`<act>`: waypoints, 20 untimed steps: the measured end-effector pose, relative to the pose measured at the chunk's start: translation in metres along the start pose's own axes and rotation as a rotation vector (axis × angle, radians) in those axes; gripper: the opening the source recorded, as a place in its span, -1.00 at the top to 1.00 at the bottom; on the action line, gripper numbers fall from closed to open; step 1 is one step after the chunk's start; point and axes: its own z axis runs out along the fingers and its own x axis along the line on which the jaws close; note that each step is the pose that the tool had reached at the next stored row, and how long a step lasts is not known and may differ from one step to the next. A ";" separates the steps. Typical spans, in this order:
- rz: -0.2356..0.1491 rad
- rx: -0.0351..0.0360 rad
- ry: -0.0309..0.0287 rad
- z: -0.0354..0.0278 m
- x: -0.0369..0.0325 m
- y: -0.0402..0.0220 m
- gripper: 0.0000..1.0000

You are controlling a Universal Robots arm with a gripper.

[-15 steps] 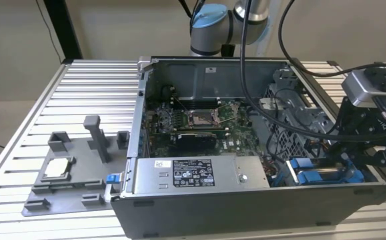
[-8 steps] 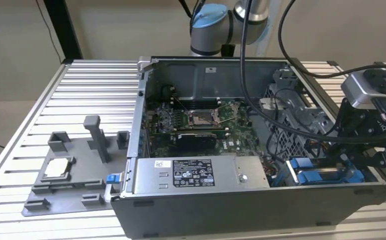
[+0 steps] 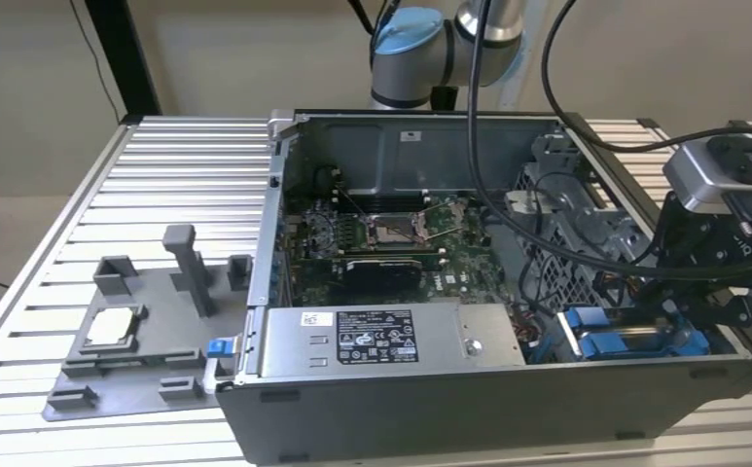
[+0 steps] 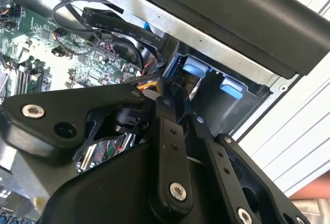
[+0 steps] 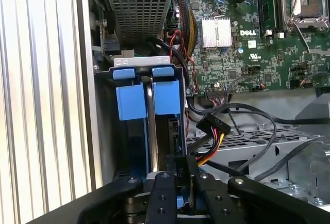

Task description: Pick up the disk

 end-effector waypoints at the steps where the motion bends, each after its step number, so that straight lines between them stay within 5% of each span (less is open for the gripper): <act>1: 0.000 -0.0001 0.0000 0.0000 0.0000 0.0000 1.00; 11: 0.000 0.0000 0.0000 0.0005 0.0001 0.0000 1.00; 12: 0.000 -0.0006 -0.0007 0.0008 0.0001 0.0001 -1.00; 16: 0.000 -0.0017 -0.0002 -0.0012 -0.0002 0.0001 -1.00; 20: 0.001 -0.0065 -0.0003 -0.0109 -0.0014 0.0010 -1.00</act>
